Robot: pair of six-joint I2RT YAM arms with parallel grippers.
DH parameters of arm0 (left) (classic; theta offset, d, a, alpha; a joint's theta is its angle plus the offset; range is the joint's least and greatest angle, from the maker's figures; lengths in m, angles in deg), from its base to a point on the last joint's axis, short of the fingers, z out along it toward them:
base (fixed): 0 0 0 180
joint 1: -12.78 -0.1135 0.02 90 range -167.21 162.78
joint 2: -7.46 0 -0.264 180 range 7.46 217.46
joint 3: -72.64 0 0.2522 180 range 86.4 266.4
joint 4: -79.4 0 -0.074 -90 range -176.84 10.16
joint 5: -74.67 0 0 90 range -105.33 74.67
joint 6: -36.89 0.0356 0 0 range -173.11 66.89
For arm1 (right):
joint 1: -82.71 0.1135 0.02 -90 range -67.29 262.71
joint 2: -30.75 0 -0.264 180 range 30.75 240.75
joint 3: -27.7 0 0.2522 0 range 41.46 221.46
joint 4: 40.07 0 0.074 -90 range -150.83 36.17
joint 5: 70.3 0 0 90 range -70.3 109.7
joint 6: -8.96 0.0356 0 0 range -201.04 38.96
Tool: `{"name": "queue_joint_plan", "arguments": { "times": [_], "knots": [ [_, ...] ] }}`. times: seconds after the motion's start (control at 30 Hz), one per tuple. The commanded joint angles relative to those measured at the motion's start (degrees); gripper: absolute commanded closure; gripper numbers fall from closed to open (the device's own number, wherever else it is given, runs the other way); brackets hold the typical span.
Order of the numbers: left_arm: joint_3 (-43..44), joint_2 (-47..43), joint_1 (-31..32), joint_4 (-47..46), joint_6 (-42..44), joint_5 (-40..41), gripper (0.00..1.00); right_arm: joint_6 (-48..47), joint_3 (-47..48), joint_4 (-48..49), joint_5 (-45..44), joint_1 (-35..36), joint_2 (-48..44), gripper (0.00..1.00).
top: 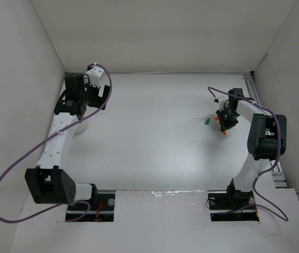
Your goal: Sort the legos into containers by color
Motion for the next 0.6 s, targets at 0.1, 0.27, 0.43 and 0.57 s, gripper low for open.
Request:
{"name": "queue_joint_plan", "arguments": {
  "times": [0.1, 0.27, 0.43, 0.57],
  "knots": [
    [-2.13, -2.16, 0.12, -3.58, -0.23, 0.64, 0.09, -0.12, 0.36, -1.67, -0.24, 0.53, 1.37, 0.86],
    [-6.87, -6.28, 0.12, -8.75, -2.77, -0.22, 0.07, 2.51, 4.83, -4.99, 4.58, 1.67, -0.56, 0.89],
    [-14.15, -12.69, 0.12, -14.12, -7.5, -10.94, 0.02, 8.05, 16.24, -8.08, 15.89, 5.35, -1.1, 0.9],
    [-18.56, -17.27, -0.41, -19.66, -16.19, -17.8, 0.04, 14.72, 24.85, -8.09, 21.63, 9.14, 0.13, 0.93]
  ]
}}
